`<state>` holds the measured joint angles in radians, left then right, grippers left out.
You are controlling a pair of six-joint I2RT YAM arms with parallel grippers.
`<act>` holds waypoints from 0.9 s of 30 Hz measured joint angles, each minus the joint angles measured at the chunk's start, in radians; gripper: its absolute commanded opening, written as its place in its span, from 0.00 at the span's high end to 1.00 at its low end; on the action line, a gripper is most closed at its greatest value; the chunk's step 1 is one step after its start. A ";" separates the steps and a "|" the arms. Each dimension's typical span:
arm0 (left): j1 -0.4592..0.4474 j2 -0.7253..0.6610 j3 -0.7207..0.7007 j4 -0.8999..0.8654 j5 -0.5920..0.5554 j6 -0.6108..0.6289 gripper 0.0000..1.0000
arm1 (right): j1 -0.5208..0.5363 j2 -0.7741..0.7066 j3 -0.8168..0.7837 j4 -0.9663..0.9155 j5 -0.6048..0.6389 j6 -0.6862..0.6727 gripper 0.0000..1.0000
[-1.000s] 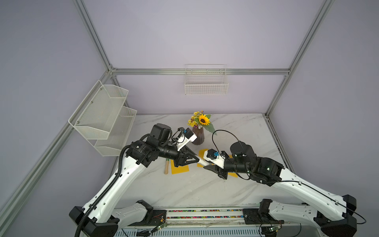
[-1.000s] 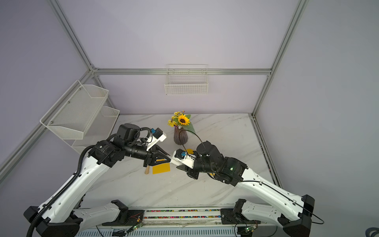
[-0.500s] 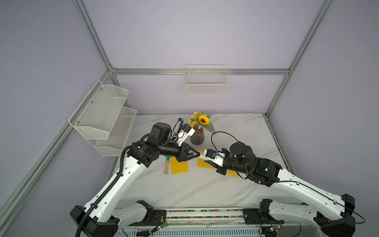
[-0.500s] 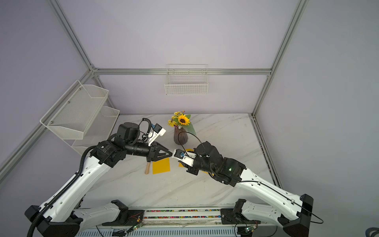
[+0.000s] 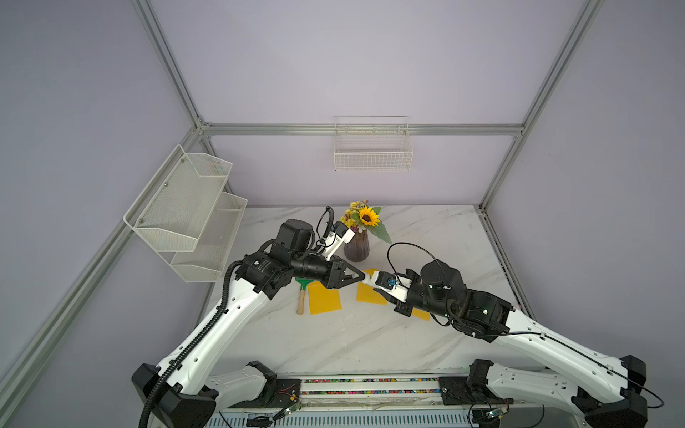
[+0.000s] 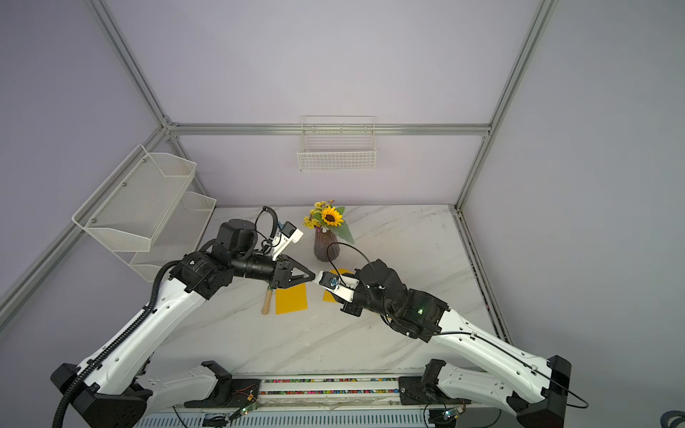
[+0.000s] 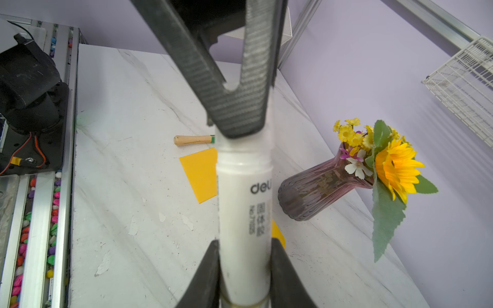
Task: Seal the envelope with a glue stick
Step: Open the lid of the glue stick.
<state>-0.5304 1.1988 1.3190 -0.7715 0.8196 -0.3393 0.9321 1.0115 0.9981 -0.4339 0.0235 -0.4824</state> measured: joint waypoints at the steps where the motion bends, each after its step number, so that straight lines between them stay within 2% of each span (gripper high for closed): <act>1: 0.000 0.004 0.000 0.000 0.001 -0.001 1.00 | 0.000 0.000 0.000 -0.004 0.005 -0.003 1.00; 27: -0.001 0.079 0.037 -0.029 0.007 0.013 1.00 | 0.000 0.021 0.013 -0.050 0.089 -0.035 1.00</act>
<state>-0.5312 1.2778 1.3560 -0.8005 0.8268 -0.3260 0.9321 1.0325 1.0115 -0.4839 0.1127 -0.5179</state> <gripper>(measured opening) 0.250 0.295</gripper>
